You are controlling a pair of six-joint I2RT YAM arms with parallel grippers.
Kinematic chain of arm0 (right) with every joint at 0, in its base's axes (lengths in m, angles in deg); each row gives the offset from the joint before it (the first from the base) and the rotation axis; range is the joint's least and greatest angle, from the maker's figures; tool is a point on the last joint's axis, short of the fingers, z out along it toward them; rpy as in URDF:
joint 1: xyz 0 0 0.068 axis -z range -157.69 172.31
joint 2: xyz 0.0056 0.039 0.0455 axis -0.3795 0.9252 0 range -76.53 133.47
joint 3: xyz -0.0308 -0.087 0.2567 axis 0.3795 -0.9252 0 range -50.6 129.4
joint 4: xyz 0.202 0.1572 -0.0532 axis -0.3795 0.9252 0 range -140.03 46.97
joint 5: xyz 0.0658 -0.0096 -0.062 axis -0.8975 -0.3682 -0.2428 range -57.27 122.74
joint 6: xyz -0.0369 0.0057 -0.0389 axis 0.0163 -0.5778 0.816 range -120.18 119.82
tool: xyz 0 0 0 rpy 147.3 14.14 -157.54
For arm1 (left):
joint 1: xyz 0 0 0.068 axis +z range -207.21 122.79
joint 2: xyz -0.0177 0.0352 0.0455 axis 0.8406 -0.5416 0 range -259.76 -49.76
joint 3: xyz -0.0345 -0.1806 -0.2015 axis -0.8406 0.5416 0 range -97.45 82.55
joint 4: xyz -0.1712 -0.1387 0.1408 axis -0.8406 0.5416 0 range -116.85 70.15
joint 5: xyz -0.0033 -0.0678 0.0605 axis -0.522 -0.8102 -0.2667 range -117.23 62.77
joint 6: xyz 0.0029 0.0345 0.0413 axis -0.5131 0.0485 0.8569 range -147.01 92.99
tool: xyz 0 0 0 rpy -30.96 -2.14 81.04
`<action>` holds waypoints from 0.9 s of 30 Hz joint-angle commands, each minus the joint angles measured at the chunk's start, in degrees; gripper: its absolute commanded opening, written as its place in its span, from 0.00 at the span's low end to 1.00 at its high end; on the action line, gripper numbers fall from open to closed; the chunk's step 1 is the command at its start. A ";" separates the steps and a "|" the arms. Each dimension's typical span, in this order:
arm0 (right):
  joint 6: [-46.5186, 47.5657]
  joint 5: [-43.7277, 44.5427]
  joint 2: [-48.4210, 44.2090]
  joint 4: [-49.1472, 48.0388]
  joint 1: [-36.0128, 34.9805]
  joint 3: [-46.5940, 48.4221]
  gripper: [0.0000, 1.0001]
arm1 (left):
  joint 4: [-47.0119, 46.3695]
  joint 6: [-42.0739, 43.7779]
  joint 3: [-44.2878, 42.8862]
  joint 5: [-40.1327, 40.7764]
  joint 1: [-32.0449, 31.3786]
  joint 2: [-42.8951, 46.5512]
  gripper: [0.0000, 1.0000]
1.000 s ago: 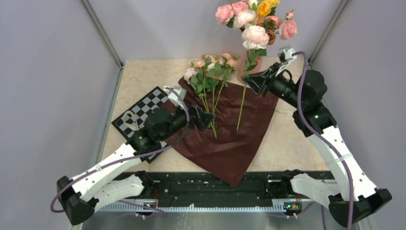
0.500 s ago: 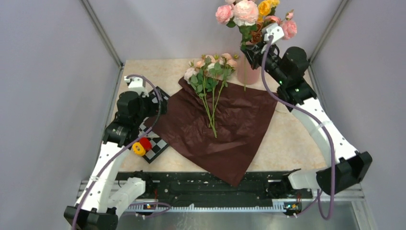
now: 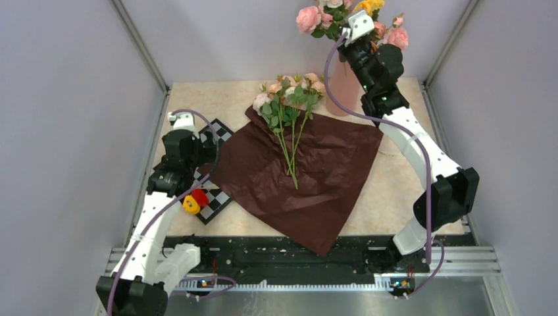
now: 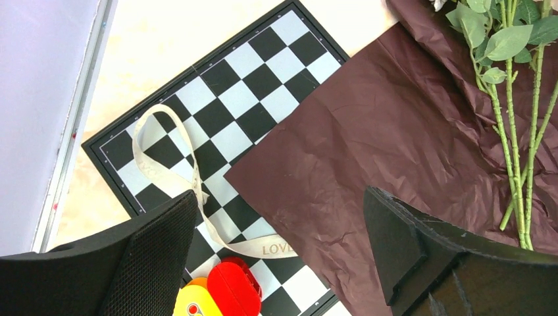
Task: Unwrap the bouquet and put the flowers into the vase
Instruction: Insert the fake flower into the vase.
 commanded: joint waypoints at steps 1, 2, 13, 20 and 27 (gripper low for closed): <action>3.32 2.82 2.15 -10.87 -0.51 4.83 0.00 | -2.92 0.78 0.19 1.65 0.69 0.53 0.99; 3.14 3.10 2.91 -12.23 -0.49 5.13 0.00 | -2.90 0.73 0.34 1.47 0.73 0.53 0.99; 3.81 4.76 8.89 -17.92 -0.49 9.52 0.00 | -2.90 0.68 0.69 1.18 1.35 -0.17 0.99; 6.21 4.77 8.96 -16.43 -0.50 11.22 0.00 | -2.90 0.50 0.63 0.45 1.61 -0.79 0.99; 6.49 4.77 8.96 -14.38 -0.55 12.44 0.00 | -2.90 0.42 0.62 0.08 1.79 -0.90 0.99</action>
